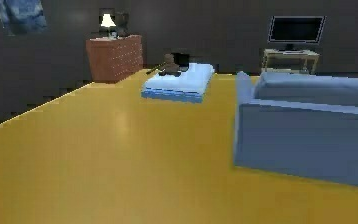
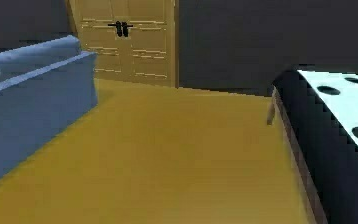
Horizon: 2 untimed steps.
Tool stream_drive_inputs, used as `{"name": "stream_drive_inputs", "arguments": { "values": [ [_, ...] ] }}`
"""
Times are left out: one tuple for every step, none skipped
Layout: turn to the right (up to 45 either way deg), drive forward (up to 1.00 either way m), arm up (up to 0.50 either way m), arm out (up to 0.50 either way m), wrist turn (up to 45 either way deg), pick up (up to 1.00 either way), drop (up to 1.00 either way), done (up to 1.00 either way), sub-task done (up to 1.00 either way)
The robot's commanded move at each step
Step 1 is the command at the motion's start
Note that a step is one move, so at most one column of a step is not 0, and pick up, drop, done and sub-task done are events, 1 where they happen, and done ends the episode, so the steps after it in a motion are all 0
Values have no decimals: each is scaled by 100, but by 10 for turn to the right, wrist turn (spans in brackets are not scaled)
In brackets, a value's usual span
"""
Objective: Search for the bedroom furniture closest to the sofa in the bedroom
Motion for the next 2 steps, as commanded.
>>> {"name": "stream_drive_inputs", "arguments": {
  "values": [
    [0, 100, 0, 0, 0, 0, 0, 0, 0],
    [0, 100, 0, 0, 0, 0, 0, 0, 0]
  ]
}}
